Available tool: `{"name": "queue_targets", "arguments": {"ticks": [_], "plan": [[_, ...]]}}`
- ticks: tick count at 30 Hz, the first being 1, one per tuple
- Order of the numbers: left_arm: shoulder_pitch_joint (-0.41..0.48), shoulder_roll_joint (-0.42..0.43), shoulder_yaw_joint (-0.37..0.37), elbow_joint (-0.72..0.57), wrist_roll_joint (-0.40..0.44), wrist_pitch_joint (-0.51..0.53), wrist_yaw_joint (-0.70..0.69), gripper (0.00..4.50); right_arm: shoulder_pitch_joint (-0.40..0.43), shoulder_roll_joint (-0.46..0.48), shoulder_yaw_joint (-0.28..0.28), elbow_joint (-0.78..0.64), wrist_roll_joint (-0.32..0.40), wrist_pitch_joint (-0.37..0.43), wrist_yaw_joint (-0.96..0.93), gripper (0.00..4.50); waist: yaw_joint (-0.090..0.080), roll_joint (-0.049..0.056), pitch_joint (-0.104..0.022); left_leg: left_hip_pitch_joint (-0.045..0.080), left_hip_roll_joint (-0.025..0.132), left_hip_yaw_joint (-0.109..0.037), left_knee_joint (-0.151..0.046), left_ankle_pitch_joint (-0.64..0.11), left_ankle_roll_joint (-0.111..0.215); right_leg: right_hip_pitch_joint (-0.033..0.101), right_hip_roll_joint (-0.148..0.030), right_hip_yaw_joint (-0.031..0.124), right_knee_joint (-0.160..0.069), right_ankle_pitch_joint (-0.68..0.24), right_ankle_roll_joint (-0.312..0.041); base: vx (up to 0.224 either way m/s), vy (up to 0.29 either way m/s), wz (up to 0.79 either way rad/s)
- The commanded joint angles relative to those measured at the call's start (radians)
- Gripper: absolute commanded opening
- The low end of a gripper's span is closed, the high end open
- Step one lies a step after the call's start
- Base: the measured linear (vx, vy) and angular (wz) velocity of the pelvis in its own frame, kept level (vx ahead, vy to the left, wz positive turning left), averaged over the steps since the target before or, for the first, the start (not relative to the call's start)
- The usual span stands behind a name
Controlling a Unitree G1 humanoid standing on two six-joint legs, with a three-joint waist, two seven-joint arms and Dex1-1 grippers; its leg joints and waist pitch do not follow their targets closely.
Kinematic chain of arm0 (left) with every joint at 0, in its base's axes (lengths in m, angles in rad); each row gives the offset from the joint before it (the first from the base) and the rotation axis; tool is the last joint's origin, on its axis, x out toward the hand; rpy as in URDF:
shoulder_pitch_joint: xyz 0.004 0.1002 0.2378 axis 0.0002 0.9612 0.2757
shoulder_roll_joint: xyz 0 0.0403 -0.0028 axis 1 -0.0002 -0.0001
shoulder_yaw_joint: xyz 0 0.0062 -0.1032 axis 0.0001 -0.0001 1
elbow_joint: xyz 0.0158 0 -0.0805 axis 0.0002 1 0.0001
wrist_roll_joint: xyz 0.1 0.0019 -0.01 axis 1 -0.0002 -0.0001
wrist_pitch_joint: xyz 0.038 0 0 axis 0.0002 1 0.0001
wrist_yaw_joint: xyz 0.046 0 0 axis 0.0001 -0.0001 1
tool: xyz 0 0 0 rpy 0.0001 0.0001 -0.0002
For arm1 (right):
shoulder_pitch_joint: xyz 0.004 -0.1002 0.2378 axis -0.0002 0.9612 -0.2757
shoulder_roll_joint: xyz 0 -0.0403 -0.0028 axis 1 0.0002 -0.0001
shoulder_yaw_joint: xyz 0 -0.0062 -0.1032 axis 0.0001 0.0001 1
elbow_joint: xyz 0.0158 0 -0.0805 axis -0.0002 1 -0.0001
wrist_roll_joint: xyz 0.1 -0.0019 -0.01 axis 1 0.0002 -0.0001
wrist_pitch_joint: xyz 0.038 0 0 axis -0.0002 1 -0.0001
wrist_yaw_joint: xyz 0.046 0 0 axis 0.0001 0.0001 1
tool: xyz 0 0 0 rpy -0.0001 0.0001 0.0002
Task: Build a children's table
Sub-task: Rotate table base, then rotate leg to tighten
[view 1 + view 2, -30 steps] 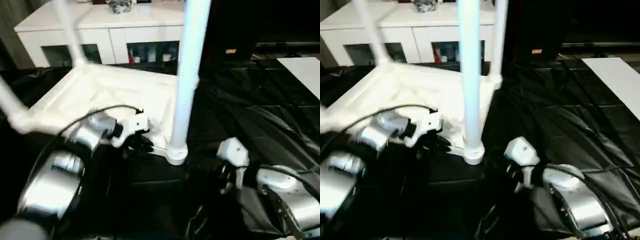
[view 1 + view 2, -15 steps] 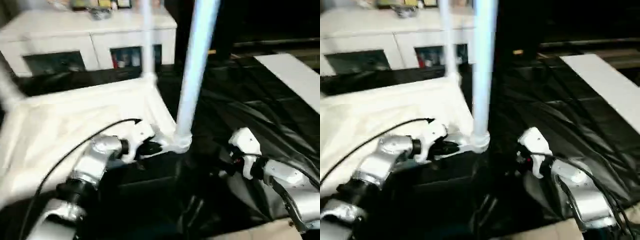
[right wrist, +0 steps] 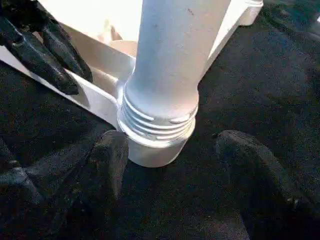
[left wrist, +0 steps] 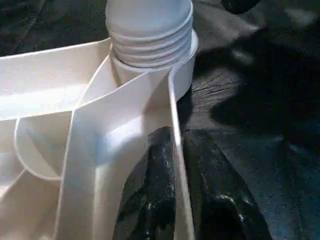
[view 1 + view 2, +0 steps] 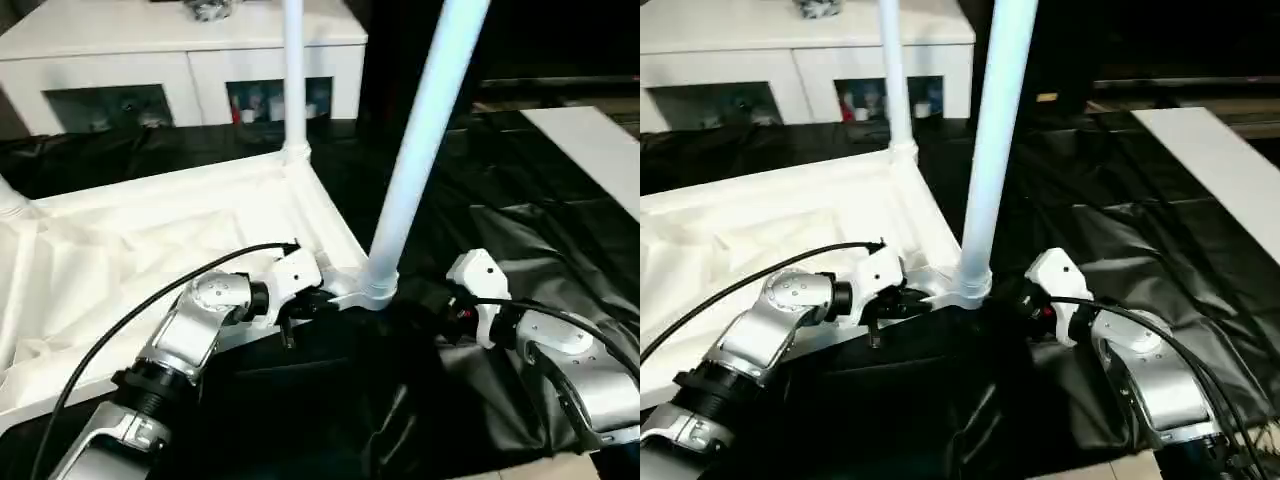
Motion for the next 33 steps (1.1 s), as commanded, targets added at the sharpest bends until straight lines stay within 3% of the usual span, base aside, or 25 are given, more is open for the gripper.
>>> {"name": "queue_targets", "arguments": {"ticks": [1,7,12,13,14,15,16,19,23,28,33], "plan": [[-0.004,0.018,-0.016,0.048,0.026,0.01,0.004,0.58,-0.018,-0.01,0.0,0.0,0.003,-0.004,0.016,3.11,0.004,-0.019,-0.056,0.03,0.115,-0.055,-0.095,-0.22,0.079,0.022,-0.072,0.03,-0.059,-0.098,-0.221,0.0,0.0,0.0],[-0.006,0.029,-0.009,0.035,0.004,0.047,-0.002,0.21,-0.028,-0.003,-0.019,0.001,0.027,-0.005,0.028,3.11,0.0,-0.02,-0.051,0.034,0.115,-0.059,-0.103,-0.323,0.019,0.014,-0.07,0.032,-0.07,-0.25,-0.193,0.0,0.0,0.0],[0.037,0.073,-0.025,-0.042,0.006,0.117,-0.037,0.05,-0.045,0.001,-0.024,0.02,0.044,-0.014,0.049,3.11,-0.004,-0.023,-0.049,0.031,0.116,-0.063,-0.104,-0.34,0.003,0.014,-0.074,0.033,-0.07,-0.274,-0.182,0.0,0.0,0.0],[0.042,0.078,-0.027,-0.051,0.006,0.126,-0.04,0.05,-0.053,0.005,-0.026,0.027,0.047,-0.013,0.05,3.11,-0.006,-0.03,-0.049,0.03,0.116,-0.062,-0.104,-0.336,0.004,0.013,-0.073,0.033,-0.071,-0.274,-0.183,0.0,0.0,0.0],[0.046,0.083,-0.03,-0.055,0.012,0.128,-0.036,0.05,-0.063,0.011,-0.025,0.038,0.051,-0.013,0.055,3.11,-0.004,-0.026,-0.048,0.031,0.114,-0.062,-0.105,-0.334,0.003,0.011,-0.071,0.033,-0.071,-0.278,-0.183,0.0,0.0,0.0],[0.047,0.085,-0.032,-0.055,0.015,0.127,-0.032,0.05,-0.072,0.016,-0.025,0.048,0.055,-0.011,0.059,3.11,-0.004,-0.027,-0.049,0.037,0.114,-0.06,-0.103,-0.345,-0.002,0.006,-0.07,0.034,-0.072,-0.277,-0.187,0.0,0.0,0.0],[0.048,0.086,-0.034,-0.054,0.017,0.119,-0.032,0.01,-0.084,0.025,-0.026,0.065,0.063,-0.004,0.059,3.28,-0.004,-0.032,-0.049,0.037,0.114,-0.059,-0.103,-0.344,-0.003,0.007,-0.068,0.034,-0.072,-0.272,-0.188,0.0,0.0,0.0],[0.05,0.085,-0.044,-0.057,0.012,0.08,-0.024,0.0,-0.125,0.056,-0.022,0.117,0.097,0.012,0.086,3.42,-0.005,-0.03,-0.052,0.035,0.113,-0.059,-0.102,-0.324,0.002,0.01,-0.068,0.033,-0.067,-0.225,-0.202,0.0,0.0,0.0],[0.046,0.073,-0.051,-0.073,0.002,0.085,-0.021,0.0,-0.156,0.072,-0.006,0.146,0.141,0.041,0.157,3.73,0.002,-0.035,-0.057,0.035,0.115,-0.054,-0.097,-0.249,0.031,0.018,-0.068,0.031,-0.055,-0.116,-0.228,0.0,0.0,0.0],[0.024,0.066,-0.061,-0.067,0.003,0.081,-0.025,0.0,-0.193,0.062,0.048,0.214,0.088,0.011,0.204,4.23,0.014,-0.036,-0.06,0.036,0.114,-0.05,-0.09,-0.175,0.06,0.022,-0.069,0.028,-0.046,-0.045,-0.25,0.0,0.0,0.0],[0.015,0.069,-0.067,-0.055,0.003,0.072,-0.023,0.0,-0.255,0.088,0.069,0.332,0.021,-0.048,0.163,4.33,0.018,-0.033,-0.058,0.039,0.112,-0.049,-0.091,-0.213,0.031,0.017,-0.066,0.029,-0.051,-0.106,-0.25,0.0,0.0,0.0]]}}
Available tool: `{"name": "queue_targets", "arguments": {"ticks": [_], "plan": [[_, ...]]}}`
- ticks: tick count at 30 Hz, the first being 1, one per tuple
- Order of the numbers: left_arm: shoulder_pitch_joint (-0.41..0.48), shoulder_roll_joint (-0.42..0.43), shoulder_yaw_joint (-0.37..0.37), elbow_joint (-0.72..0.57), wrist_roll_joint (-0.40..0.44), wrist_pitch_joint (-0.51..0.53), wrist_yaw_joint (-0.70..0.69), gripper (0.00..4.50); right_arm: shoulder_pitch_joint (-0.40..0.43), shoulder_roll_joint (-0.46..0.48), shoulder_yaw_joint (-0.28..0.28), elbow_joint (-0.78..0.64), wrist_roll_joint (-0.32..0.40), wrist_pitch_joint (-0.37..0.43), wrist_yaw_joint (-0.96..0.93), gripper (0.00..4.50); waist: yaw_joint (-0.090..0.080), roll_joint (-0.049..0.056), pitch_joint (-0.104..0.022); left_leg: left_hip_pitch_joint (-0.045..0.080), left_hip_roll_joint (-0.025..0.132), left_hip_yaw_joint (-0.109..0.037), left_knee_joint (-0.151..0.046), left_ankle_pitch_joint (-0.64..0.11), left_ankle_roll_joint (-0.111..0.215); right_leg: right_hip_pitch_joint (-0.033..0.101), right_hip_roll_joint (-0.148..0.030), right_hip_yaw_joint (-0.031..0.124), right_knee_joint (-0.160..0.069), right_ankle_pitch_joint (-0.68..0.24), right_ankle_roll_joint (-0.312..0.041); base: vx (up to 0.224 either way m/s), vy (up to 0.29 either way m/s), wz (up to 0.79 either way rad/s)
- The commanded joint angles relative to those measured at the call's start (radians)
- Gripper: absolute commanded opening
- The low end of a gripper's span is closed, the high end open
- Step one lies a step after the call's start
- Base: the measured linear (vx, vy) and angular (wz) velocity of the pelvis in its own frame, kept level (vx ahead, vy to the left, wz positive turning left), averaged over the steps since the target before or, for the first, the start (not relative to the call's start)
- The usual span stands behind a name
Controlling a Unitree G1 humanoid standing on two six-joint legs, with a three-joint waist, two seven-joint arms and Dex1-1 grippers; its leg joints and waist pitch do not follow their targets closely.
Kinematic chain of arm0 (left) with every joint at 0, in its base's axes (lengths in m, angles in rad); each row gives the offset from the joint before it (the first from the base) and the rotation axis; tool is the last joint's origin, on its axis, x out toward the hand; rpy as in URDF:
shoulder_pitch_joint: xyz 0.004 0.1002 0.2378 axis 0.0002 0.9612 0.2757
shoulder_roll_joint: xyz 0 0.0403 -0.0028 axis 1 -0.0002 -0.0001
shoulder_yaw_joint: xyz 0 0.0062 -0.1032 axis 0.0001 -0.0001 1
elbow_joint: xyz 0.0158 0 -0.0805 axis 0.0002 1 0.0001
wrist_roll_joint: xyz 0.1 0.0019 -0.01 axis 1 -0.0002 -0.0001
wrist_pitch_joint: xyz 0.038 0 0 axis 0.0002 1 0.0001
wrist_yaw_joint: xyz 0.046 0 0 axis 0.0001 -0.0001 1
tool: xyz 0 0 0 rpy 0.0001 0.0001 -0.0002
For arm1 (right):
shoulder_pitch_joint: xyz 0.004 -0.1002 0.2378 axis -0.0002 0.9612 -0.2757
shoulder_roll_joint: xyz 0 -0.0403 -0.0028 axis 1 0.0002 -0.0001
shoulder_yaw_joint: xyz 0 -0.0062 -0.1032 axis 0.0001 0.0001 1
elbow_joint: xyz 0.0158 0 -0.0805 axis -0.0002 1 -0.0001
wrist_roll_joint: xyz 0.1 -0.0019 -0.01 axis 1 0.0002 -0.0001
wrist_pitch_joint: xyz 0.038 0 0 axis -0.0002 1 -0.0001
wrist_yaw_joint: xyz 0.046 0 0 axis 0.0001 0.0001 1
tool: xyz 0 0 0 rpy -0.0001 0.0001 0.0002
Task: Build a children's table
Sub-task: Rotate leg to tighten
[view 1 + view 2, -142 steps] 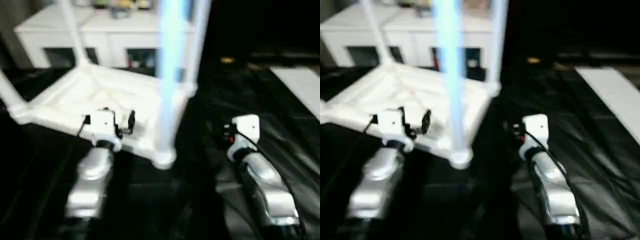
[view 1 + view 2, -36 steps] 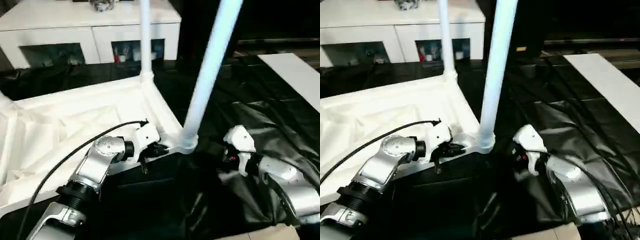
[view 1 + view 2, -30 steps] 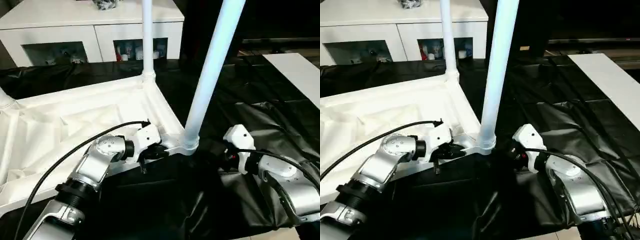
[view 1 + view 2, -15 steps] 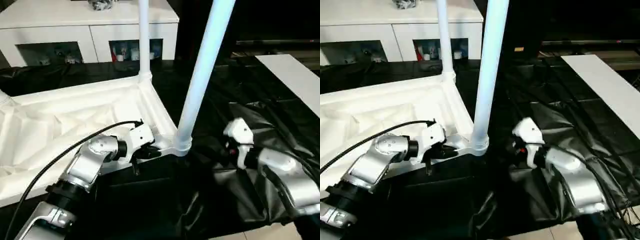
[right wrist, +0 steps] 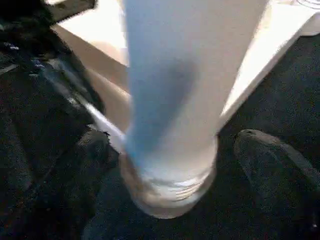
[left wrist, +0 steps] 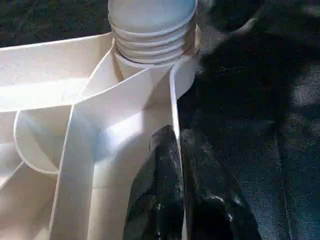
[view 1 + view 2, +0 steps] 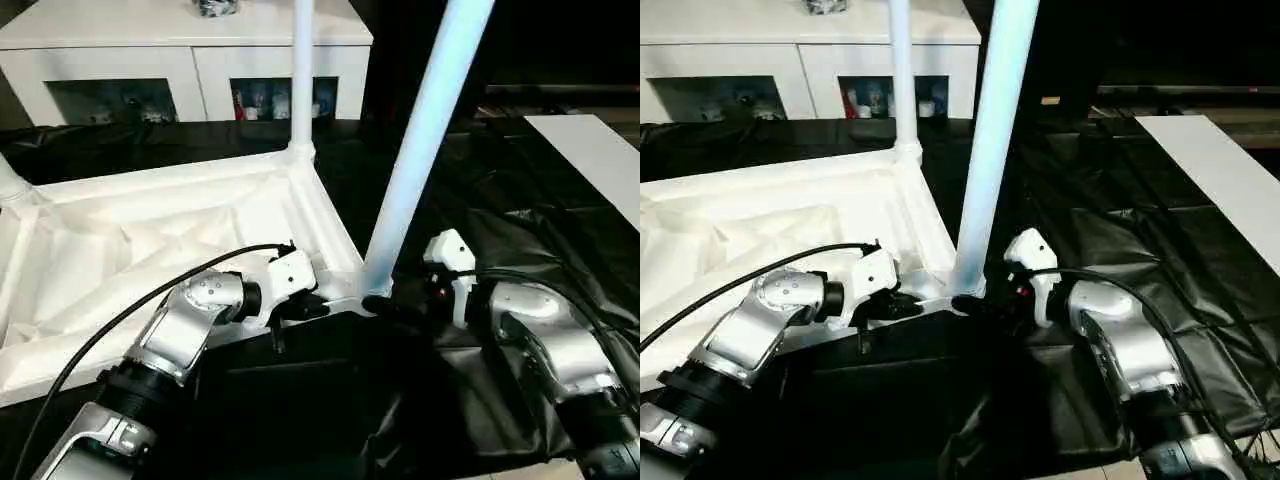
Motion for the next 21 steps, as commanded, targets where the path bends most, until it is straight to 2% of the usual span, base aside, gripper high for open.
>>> {"name": "queue_targets", "arguments": {"ticks": [1,3,4,5,7,8,10,13,14,21], "plan": [[0.003,0.01,-0.029,0.022,0.018,0.001,-0.009,0.0,-0.019,0.008,0.005,0.027,-0.017,-0.021,-0.013,4.33,-0.001,-0.007,-0.059,0.035,0.11,-0.05,-0.092,-0.22,0.035,0.02,-0.068,0.03,-0.056,-0.108,-0.247,0.0,0.0,0.0],[0.001,0.012,-0.029,0.024,0.018,-0.001,-0.006,0.0,-0.03,0.021,-0.004,0.042,-0.003,-0.015,-0.013,4.33,0.0,-0.006,-0.061,0.035,0.11,-0.051,-0.091,-0.208,0.038,0.023,-0.07,0.03,-0.052,-0.086,-0.247,0.0,0.0,0.0],[0.001,0.014,-0.03,0.025,0.02,-0.002,-0.007,0.0,-0.033,0.027,-0.007,0.048,0.004,-0.015,-0.013,4.07,0.0,-0.006,-0.061,0.034,0.11,-0.051,-0.092,-0.205,0.04,0.023,-0.068,0.029,-0.052,-0.082,-0.247,0.0,0.0,0.0],[0.001,0.014,-0.027,0.026,0.015,0.0,-0.007,0.0,-0.037,0.032,-0.008,0.058,0.01,-0.013,-0.005,3.99,0.0,-0.009,-0.062,0.034,0.11,-0.05,-0.09,-0.195,0.045,0.024,-0.069,0.029,-0.051,-0.066,-0.25,0.0,0.0,0.0],[0.0,0.018,-0.027,0.029,0.015,-0.002,-0.007,0.0,-0.042,0.04,-0.005,0.075,0.008,-0.023,0.004,3.94,0.002,-0.008,-0.062,0.033,0.11,-0.05,-0.088,-0.177,0.055,0.026,-0.069,0.029,-0.048,-0.046,-0.254,0.0,0.0,0.0],[0.0,0.022,-0.027,0.032,0.016,-0.004,-0.008,0.0,-0.044,0.046,-0.006,0.085,0.009,-0.026,0.01,3.81,0.002,-0.005,-0.063,0.034,0.109,-0.049,-0.087,-0.176,0.057,0.025,-0.069,0.028,-0.048,-0.045,-0.258,0.0,0.0,0.0],[-0.001,0.025,-0.028,0.039,0.017,-0.009,-0.007,0.0,-0.05,0.052,-0.003,0.104,0.0,-0.04,0.012,3.56,0.002,-0.007,-0.062,0.033,0.11,-0.049,-0.089,-0.183,0.056,0.025,-0.069,0.029,-0.05,-0.058,-0.26,0.0,0.0,0.0],[-0.001,0.029,-0.027,0.033,0.012,-0.002,-0.012,0.0,-0.053,0.054,-0.002,0.113,-0.001,-0.045,0.02,3.47,0.001,-0.007,-0.062,0.035,0.111,-0.049,-0.09,-0.202,0.045,0.024,-0.068,0.028,-0.05,-0.079,-0.256,0.0,0.0,0.0],[-0.001,0.028,-0.025,0.033,0.01,-0.002,-0.012,0.0,-0.054,0.053,-0.001,0.115,-0.003,-0.046,0.022,3.22,0.001,-0.007,-0.061,0.034,0.11,-0.05,-0.091,-0.202,0.044,0.025,-0.068,0.028,-0.05,-0.08,-0.255,0.0,0.0,0.0],[-0.001,0.035,-0.026,0.04,0.009,-0.008,-0.008,0.0,-0.067,0.049,-0.009,0.148,-0.015,-0.069,0.023,2.77,0.001,-0.008,-0.062,0.033,0.11,-0.049,-0.088,-0.194,0.05,0.026,-0.069,0.029,-0.05,-0.073,-0.257,0.0,0.0,0.0]]}}
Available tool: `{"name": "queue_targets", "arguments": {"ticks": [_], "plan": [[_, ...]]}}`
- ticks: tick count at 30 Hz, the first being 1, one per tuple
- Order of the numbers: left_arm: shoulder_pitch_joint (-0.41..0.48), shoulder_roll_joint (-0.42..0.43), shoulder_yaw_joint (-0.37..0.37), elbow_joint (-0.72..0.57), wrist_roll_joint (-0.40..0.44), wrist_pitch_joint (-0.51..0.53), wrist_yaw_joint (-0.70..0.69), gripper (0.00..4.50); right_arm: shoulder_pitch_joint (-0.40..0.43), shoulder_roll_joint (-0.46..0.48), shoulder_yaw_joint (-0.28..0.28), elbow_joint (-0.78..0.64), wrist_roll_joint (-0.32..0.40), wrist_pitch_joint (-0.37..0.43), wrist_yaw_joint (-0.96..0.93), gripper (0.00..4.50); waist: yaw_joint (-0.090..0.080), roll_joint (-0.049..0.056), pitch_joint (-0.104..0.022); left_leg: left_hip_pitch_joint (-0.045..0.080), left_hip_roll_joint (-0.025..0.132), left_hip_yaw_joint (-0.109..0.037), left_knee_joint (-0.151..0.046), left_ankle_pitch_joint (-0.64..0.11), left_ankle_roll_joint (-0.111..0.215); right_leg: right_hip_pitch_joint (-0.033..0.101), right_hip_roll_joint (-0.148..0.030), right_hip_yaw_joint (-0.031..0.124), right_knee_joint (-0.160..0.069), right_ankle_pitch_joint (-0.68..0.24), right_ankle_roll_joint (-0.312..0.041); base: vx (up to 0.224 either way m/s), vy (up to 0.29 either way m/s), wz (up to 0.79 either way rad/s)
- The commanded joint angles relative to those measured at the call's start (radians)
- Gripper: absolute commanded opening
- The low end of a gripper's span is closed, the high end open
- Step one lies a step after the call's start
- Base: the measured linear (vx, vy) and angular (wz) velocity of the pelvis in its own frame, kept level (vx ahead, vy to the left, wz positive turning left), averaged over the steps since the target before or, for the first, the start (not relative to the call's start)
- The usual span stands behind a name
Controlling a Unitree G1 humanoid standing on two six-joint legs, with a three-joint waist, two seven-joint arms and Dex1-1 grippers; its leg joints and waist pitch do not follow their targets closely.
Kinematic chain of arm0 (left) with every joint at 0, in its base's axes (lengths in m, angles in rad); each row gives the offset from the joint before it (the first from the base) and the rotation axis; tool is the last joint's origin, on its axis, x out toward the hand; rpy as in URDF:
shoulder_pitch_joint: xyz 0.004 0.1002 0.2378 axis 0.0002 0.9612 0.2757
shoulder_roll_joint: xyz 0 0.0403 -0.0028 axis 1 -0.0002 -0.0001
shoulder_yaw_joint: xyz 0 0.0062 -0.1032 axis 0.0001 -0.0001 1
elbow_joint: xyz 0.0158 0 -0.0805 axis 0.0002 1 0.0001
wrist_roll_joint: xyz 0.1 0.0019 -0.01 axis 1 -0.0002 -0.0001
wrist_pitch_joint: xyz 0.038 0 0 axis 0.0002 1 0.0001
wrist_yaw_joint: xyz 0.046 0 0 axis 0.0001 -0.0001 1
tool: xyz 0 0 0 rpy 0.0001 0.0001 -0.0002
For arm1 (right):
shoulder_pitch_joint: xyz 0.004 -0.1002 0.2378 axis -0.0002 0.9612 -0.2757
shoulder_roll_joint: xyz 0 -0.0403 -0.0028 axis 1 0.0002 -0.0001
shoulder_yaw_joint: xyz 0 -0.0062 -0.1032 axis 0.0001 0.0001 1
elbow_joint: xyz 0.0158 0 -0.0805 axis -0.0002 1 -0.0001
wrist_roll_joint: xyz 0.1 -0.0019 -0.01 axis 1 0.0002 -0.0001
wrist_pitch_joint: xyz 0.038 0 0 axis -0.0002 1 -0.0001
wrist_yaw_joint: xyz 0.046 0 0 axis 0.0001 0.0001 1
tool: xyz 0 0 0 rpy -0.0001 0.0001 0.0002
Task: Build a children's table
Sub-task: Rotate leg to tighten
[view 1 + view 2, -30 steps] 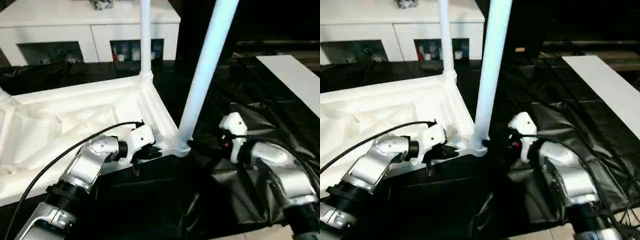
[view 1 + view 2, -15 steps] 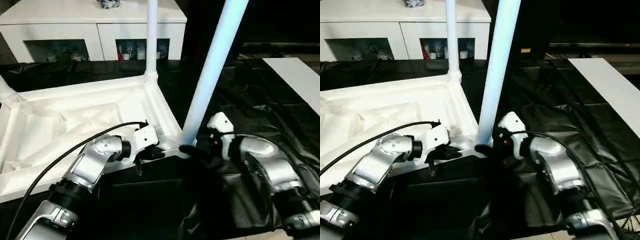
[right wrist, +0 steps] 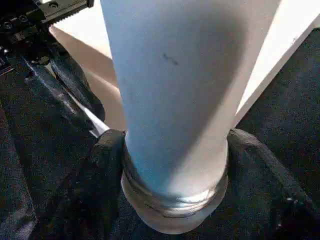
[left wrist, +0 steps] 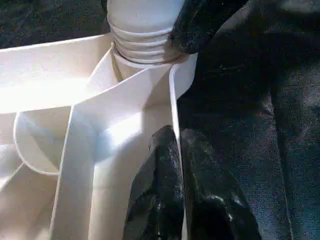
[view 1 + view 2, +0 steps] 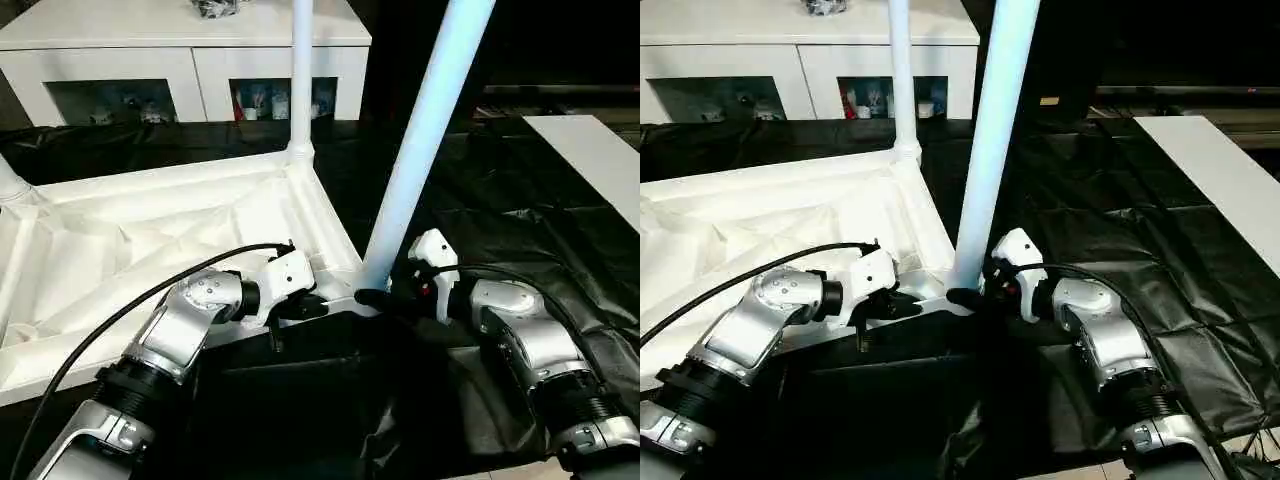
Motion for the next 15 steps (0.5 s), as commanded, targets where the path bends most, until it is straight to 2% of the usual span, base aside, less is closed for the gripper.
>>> {"name": "queue_targets", "arguments": {"ticks": [1,4,8,9,11,12,13,15], "plan": [[0.003,0.027,-0.023,0.029,0.018,0.009,-0.007,0.0,-0.023,-0.005,-0.011,0.015,-0.012,-0.016,-0.003,2.74,0.001,-0.008,-0.062,0.033,0.109,-0.049,-0.088,-0.192,0.053,0.025,-0.069,0.029,-0.051,-0.074,-0.258,0.0,0.0,0.0],[0.008,0.032,-0.02,0.027,0.016,0.015,-0.006,0.0,-0.022,0.009,-0.022,0.025,-0.014,-0.03,-0.034,2.71,0.0,-0.007,-0.062,0.032,0.109,-0.05,-0.09,-0.201,0.051,0.025,-0.069,0.029,-0.052,-0.088,-0.255,0.0,0.0,0.0],[0.016,0.019,-0.003,0.032,0.009,0.037,0.023,0.0,-0.025,0.042,-0.05,0.058,-0.038,-0.047,-0.154,2.7,-0.007,-0.007,-0.059,0.031,0.108,-0.051,-0.095,-0.237,0.024,0.021,-0.067,0.029,-0.056,-0.141,-0.246,0.0,0.0,0.0],[0.016,-0.006,0.01,0.039,0.006,0.061,0.062,0.0,-0.027,0.073,-0.079,0.071,-0.035,-0.034,-0.235,2.69,-0.008,-0.007,-0.059,0.035,0.108,-0.05,-0.094,-0.261,0.016,0.019,-0.067,0.03,-0.059,-0.167,-0.24,0.0,0.0,0.0],[0.01,-0.041,0.023,0.055,0.009,0.087,0.117,0.0,-0.03,0.112,-0.109,0.081,-0.032,-0.017,-0.331,2.69,-0.012,-0.002,-0.058,0.035,0.109,-0.051,-0.097,-0.272,-0.002,0.015,-0.066,0.032,-0.059,-0.177,-0.238,0.0,0.0,0.0],[-0.004,-0.088,0.032,0.082,0.02,0.106,0.191,0.0,-0.035,0.154,-0.126,0.096,-0.046,-0.002,-0.44,2.69,-0.019,-0.006,-0.058,0.036,0.108,-0.05,-0.099,-0.276,-0.016,0.012,-0.061,0.033,-0.06,-0.177,-0.236,0.0,0.0,0.0],[-0.019,-0.127,0.036,0.106,0.027,0.125,0.242,0.0,-0.04,0.186,-0.13,0.11,-0.07,0.004,-0.532,2.69,-0.02,-0.005,-0.058,0.038,0.108,-0.051,-0.1,-0.284,-0.03,0.011,-0.061,0.032,-0.061,-0.185,-0.232,0.0,0.0,0.0],[-0.024,-0.14,0.036,0.114,0.029,0.131,0.257,0.0,-0.042,0.196,-0.129,0.116,-0.079,0.004,-0.559,2.69,-0.022,-0.004,-0.061,0.035,0.106,-0.055,-0.101,-0.3,-0.038,0.015,-0.064,0.03,-0.062,-0.195,-0.219,0.0,0.0,0.0]]}}
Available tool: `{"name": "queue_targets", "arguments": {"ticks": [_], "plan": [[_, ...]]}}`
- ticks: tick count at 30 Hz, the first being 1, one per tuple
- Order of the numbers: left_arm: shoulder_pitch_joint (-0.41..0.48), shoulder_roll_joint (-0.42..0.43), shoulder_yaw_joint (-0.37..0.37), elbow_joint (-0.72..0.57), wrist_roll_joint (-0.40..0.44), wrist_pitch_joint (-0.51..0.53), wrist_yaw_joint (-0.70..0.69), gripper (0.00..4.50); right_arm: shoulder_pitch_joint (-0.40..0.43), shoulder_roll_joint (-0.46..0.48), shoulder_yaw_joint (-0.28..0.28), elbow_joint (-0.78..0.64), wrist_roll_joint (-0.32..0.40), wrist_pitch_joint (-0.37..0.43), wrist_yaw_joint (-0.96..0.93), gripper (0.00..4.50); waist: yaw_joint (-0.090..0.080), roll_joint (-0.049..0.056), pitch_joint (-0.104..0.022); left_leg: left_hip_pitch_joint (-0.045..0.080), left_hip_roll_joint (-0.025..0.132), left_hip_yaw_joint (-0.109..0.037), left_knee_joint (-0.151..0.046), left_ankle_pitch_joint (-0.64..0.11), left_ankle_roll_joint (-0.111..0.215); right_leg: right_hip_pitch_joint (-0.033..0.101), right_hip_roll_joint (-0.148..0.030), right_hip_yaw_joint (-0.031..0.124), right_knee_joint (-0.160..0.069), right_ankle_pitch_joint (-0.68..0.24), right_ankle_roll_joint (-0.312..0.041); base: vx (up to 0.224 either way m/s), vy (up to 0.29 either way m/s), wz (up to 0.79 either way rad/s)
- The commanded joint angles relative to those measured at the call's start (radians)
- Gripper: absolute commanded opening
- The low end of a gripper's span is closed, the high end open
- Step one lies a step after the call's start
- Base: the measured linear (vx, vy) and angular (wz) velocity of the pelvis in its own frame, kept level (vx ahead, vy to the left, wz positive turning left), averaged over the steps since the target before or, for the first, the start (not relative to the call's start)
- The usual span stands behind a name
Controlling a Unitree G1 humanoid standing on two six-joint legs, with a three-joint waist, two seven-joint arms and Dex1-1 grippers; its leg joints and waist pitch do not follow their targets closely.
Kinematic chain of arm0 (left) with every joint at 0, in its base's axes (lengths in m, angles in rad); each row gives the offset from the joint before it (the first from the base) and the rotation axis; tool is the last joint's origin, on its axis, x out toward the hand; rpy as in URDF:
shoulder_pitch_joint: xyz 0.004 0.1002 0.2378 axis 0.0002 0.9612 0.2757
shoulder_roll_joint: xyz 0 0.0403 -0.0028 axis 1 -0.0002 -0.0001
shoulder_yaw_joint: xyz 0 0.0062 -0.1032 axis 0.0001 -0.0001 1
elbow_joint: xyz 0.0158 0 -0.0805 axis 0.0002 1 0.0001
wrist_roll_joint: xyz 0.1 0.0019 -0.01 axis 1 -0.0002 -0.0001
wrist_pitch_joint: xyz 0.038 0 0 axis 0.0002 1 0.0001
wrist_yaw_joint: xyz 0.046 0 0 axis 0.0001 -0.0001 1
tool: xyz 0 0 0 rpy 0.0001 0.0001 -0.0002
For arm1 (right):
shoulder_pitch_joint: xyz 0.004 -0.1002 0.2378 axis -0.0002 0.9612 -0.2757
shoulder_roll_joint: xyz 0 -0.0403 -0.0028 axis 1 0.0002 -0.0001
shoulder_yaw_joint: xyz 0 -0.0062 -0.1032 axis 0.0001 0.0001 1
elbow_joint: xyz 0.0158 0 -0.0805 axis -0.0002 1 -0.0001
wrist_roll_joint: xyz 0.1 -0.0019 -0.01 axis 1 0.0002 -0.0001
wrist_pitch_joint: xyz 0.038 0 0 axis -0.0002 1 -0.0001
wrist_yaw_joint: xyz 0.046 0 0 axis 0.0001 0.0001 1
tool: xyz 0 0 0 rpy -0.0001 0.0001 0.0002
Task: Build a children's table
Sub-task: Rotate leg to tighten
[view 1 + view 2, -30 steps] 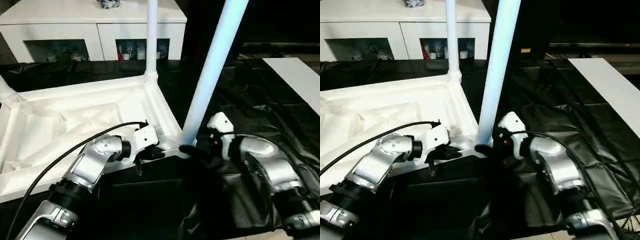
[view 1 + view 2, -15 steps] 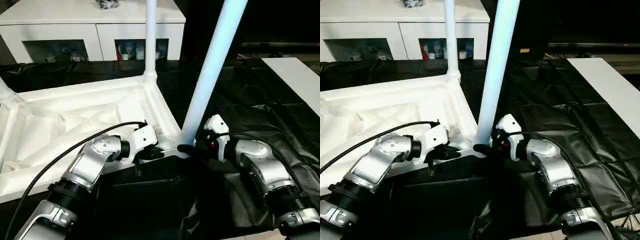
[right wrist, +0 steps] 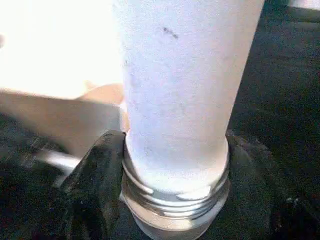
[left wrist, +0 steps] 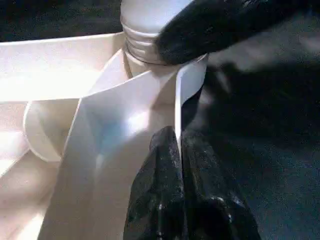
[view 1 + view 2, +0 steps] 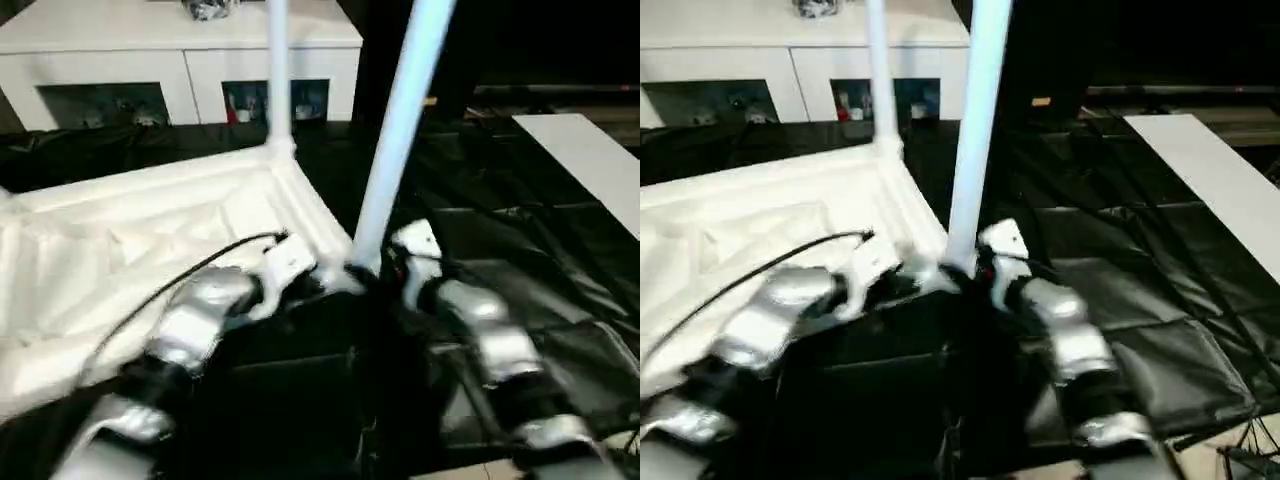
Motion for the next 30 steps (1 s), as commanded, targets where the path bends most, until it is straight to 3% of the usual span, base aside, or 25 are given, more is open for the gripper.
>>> {"name": "queue_targets", "arguments": {"ticks": [1,3,4,5,6,7,9,10,13,14,15,19,20,23,25,26,27,30], "plan": [[0.012,-0.03,-0.018,0.045,0.005,0.036,0.041,0.0,-0.019,0.001,-0.053,0.036,-0.045,0.02,-0.138,2.69,-0.001,-0.003,-0.06,0.032,0.106,-0.055,-0.102,-0.301,-0.037,0.014,-0.064,0.029,-0.061,-0.191,-0.214,0.0,0.0,0.0],[-0.02,-0.075,-0.011,0.088,0.009,0.053,0.102,0.0,-0.033,0.037,-0.046,0.061,-0.079,0.027,-0.237,2.69,-0.004,-0.004,-0.059,0.037,0.1,-0.053,-0.101,-0.33,-0.044,0.004,-0.061,0.031,-0.067,-0.22,-0.204,0.0,0.0,0.0],[-0.058,-0.121,-0.003,0.141,0.013,0.054,0.17,0.0,-0.051,0.075,-0.038,0.085,-0.109,0.029,-0.333,2.69,-0.005,-0.005,-0.06,0.034,0.1,-0.055,-0.101,-0.335,-0.042,0.009,-0.064,0.031,-0.068,-0.228,-0.201,0.0,0.0,0.0],[-0.08,-0.148,0.003,0.171,0.015,0.056,0.208,0.0,-0.064,0.095,-0.029,0.1,-0.126,0.031,-0.375,2.68,-0.004,-0.004,-0.058,0.038,0.099,-0.053,-0.101,-0.343,-0.049,0.002,-0.064,0.033,-0.073,-0.253,-0.192,0.0,0.0,0.0],[-0.089,-0.16,0.005,0.184,0.016,0.056,0.225,0.0,-0.069,0.103,-0.026,0.106,-0.133,0.032,-0.393,2.68,-0.003,-0.01,-0.059,0.04,0.1,-0.053,-0.099,-0.344,-0.047,0.001,-0.066,0.034,-0.074,-0.258,-0.187,0.0,0.0,0.0],[-0.114,-0.19,0.014,0.217,0.022,0.049,0.276,0.0,-0.085,0.125,-0.022,0.122,-0.148,0.031,-0.439,2.68,-0.004,-0.006,-0.06,0.04,0.1,-0.053,-0.099,-0.339,-0.048,0.001,-0.065,0.034,-0.074,-0.25,-0.186,0.0,0.0,0.0],[-0.126,-0.207,0.02,0.234,0.027,0.042,0.305,0.0,-0.094,0.138,-0.022,0.132,-0.152,0.027,-0.459,2.68,0.001,-0.008,-0.063,0.035,0.1,-0.052,-0.098,-0.296,-0.032,0.009,-0.065,0.033,-0.07,-0.181,-0.181,0.0,0.0,0.0],[-0.132,-0.225,0.026,0.242,0.03,0.034,0.321,0.0,-0.102,0.166,-0.042,0.137,-0.11,0.003,-0.431,2.68,0.001,-0.007,-0.063,0.032,0.1,-0.051,-0.098,-0.283,-0.023,0.011,-0.065,0.032,-0.068,-0.162,-0.181,0.0,0.0,0.0],[-0.126,-0.219,0.02,0.232,0.035,0.032,0.309,0.0,-0.091,0.171,-0.031,0.103,-0.099,-0.025,-0.384,3.03,0.006,-0.008,-0.066,0.026,0.102,-0.048,-0.091,-0.211,0.031,0.02,-0.069,0.031,-0.062,-0.076,-0.198,0.0,0.0,0.0],[-0.12,-0.207,0.016,0.223,0.036,0.028,0.295,0.0,-0.083,0.169,-0.033,0.081,-0.09,-0.033,-0.364,3.37,0.007,-0.006,-0.066,0.026,0.101,-0.048,-0.09,-0.2,0.037,0.02,-0.069,0.031,-0.061,-0.069,-0.201,0.0,0.0,0.0],[-0.118,-0.193,0.01,0.221,0.039,0.015,0.283,0.0,-0.08,0.166,-0.042,0.067,-0.085,-0.038,-0.367,3.37,0.008,-0.006,-0.065,0.025,0.102,-0.048,-0.09,-0.192,0.048,0.021,-0.069,0.03,-0.061,-0.067,-0.206,0.0,0.0,0.0],[-0.11,-0.165,-0.003,0.21,0.039,-0.002,0.247,0.0,-0.076,0.152,-0.071,0.033,-0.055,-0.032,-0.354,3.74,0.004,-0.008,-0.063,0.025,0.105,-0.051,-0.095,-0.214,0.052,0.022,-0.066,0.028,-0.062,-0.116,-0.204,0.0,0.0,0.0],[-0.103,-0.145,-0.008,0.198,0.041,-0.015,0.226,0.0,-0.066,0.126,-0.071,0.001,-0.045,-0.017,-0.319,3.82,0.004,-0.004,-0.063,0.025,0.106,-0.052,-0.096,-0.222,0.047,0.021,-0.067,0.028,-0.063,-0.125,-0.204,0.0,0.0,0.0],[-0.099,-0.133,-0.012,0.194,0.042,-0.026,0.215,0.0,-0.061,0.109,-0.069,-0.019,-0.04,-0.007,-0.295,3.86,0.0,-0.005,-0.061,0.029,0.106,-0.052,-0.099,-0.267,0.029,0.016,-0.066,0.029,-0.069,-0.176,-0.192,0.0,0.0,0.0],[-0.076,-0.086,-0.029,0.162,0.037,-0.068,0.139,0.0,-0.021,0.031,-0.052,-0.098,-0.012,0.036,-0.145,3.86,0.0,-0.006,-0.06,0.029,0.105,-0.051,-0.099,-0.275,0.025,0.017,-0.065,0.03,-0.071,-0.19,-0.187,0.0,0.0,0.0],[-0.059,-0.055,-0.037,0.132,0.02,-0.086,0.072,0.0,0.012,-0.035,-0.022,-0.145,0.0,0.043,-0.021,3.86,0.004,-0.007,-0.059,0.027,0.107,-0.052,-0.099,-0.274,0.028,0.021,-0.067,0.03,-0.072,-0.187,-0.182,0.0,0.0,0.0],[-0.059,-0.055,-0.037,0.132,0.02,-0.086,0.072,0.0,0.012,-0.035,-0.022,-0.145,0.0,0.043,-0.021,3.86,0.011,-0.005,-0.06,0.027,0.111,-0.055,-0.098,-0.26,0.038,0.025,-0.069,0.029,-0.069,-0.165,-0.177,0.0,0.0,0.0],[0.002,0.072,-0.082,0.006,-0.029,-0.145,-0.153,0.0,0.099,-0.222,0.042,-0.246,0.041,0.049,0.298,3.86,0.021,-0.009,-0.061,0.025,0.115,-0.052,-0.093,-0.214,0.072,0.029,-0.073,0.031,-0.059,-0.085,-0.199,0.0,0.0,0.0]]}}
